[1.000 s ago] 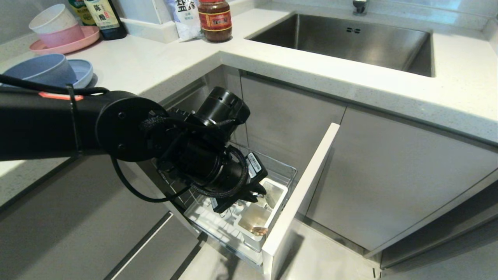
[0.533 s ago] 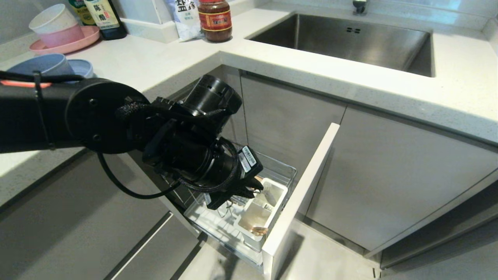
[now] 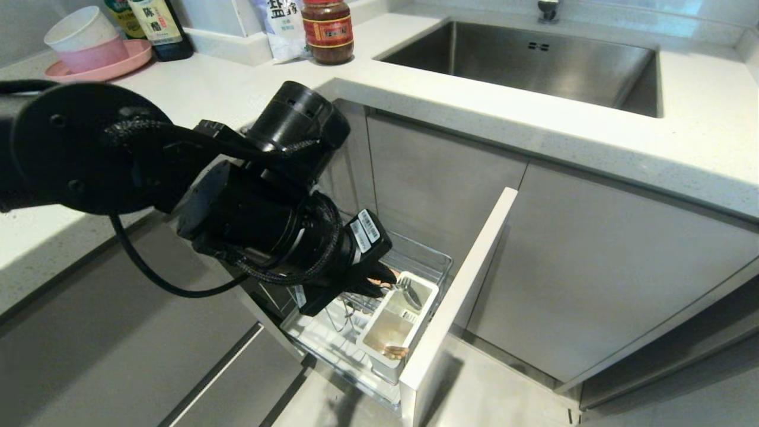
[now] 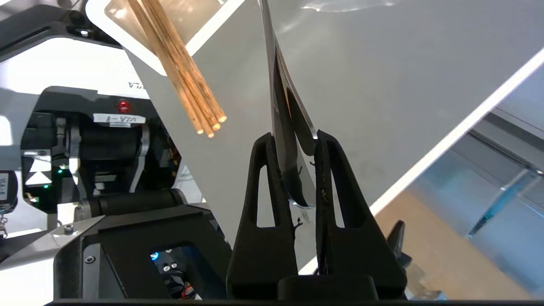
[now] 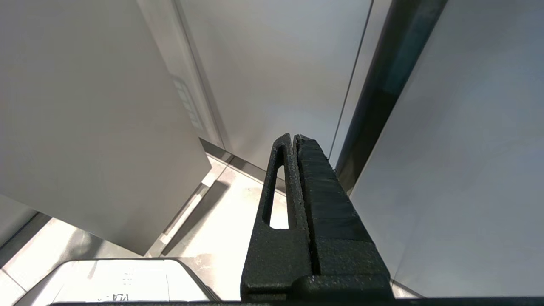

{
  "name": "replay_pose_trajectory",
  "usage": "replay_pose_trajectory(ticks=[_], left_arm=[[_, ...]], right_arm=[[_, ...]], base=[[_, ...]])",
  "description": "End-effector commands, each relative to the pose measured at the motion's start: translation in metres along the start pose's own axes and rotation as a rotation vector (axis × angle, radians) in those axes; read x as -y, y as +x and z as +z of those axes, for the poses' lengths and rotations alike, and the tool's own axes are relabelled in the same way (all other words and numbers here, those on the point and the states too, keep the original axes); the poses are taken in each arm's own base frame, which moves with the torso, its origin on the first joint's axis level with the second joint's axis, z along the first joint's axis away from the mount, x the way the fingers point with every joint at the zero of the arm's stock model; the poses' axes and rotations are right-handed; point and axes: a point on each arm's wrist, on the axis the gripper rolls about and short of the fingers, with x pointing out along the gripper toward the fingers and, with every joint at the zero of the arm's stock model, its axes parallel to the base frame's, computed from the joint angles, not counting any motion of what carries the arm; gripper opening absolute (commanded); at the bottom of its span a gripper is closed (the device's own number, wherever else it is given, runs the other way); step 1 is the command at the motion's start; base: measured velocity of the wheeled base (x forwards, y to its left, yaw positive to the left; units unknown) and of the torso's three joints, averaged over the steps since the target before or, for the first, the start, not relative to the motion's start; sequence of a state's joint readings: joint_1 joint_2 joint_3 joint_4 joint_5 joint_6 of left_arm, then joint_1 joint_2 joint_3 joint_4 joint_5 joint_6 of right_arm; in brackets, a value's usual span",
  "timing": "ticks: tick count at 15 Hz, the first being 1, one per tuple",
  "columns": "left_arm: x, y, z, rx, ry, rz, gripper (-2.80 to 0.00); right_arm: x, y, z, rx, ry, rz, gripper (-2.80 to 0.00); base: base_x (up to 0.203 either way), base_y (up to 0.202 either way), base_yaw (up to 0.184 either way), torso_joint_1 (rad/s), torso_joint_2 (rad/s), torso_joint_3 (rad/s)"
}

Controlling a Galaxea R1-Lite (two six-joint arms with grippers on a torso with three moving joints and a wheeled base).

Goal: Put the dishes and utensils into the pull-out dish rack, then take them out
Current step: Take the spoon out of the cupboard

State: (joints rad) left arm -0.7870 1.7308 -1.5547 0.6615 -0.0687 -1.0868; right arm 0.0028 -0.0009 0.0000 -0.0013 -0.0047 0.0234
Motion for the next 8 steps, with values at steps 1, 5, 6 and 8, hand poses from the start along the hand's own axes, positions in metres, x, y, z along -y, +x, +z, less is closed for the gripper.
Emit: replay_pose_trajectory(ticks=[1,5,6,8], left_arm=[[0.001,-0.013,-0.001,0.013,-0.002,-0.027,-2.80],[0.001,-0.031,-0.002,0.035,0.001,-0.068,-2.80],[0.001,-0.037,-0.003,0.042,0.003,-0.082,-2.80],[0.001,-0.051,-0.004,0.056,0.006,-0.106,-2.80]], right_arm=[[0.000,0.000,0.000,0.002,0.001,0.000,-2.80],[0.000,0.000,0.000,0.002,0.000,0.000,-2.80],[0.000,0.000,0.000,0.002,0.001,0.000,-2.80],[0.000,0.000,0.000,0.002,0.000,0.000,-2.80]], base=[[0.000,0.000,0.000,0.000,0.00,0.000],[0.000,0.000,0.000,0.000,0.00,0.000],[0.000,0.000,0.000,0.000,0.00,0.000],[0.000,0.000,0.000,0.000,0.00,0.000]])
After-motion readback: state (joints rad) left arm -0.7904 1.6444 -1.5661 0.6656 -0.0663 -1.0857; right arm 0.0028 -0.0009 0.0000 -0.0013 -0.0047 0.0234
